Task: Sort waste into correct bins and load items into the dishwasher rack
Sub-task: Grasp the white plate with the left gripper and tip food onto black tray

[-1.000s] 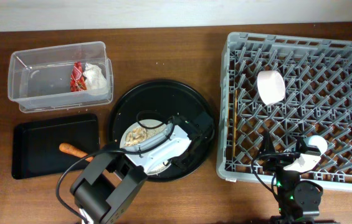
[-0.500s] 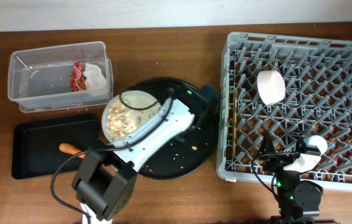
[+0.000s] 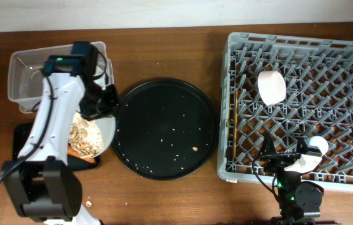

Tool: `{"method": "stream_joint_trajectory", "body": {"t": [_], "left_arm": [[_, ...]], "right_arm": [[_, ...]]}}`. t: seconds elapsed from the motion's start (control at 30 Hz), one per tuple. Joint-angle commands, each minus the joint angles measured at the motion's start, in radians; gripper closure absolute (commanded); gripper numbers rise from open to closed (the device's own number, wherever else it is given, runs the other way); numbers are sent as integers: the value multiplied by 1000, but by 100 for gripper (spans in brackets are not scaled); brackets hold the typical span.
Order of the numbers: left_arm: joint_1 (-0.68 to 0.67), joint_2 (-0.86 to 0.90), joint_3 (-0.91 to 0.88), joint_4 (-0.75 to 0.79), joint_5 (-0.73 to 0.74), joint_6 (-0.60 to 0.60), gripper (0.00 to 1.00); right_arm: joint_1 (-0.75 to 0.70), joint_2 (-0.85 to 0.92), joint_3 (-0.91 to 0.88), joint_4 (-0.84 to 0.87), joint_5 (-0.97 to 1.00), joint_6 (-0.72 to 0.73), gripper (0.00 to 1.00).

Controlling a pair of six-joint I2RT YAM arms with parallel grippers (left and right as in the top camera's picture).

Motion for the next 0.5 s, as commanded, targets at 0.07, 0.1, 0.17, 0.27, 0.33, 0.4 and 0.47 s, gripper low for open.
{"method": "stream_joint_trajectory", "body": {"t": [0.07,0.1,0.17,0.27,0.33,0.4,0.47], "left_arm": [[178,-171,-69,42,143,124,100],[209,-216,-131,87,177,140,100],[272,-295,-234,179,219,172,100],[380,-364,-330,248,312,244,100],[426,-371,-359,264,400,292,100],[511,-380,-383,267,555,365,100],[636,-417,-422,258,793,473,100]], "right_arm": [[-6,-6,-7,-5,2,-4,2],[-6,-6,-7,-5,2,-3,2],[-6,-6,-7,-5,2,-4,2],[-6,-6,-7,-5,2,-4,2],[-6,-6,-7,-5,2,-3,2],[-6,-6,-7,-5,2,-3,2],[-6,-6,-7,-5,2,-3,2]]}}
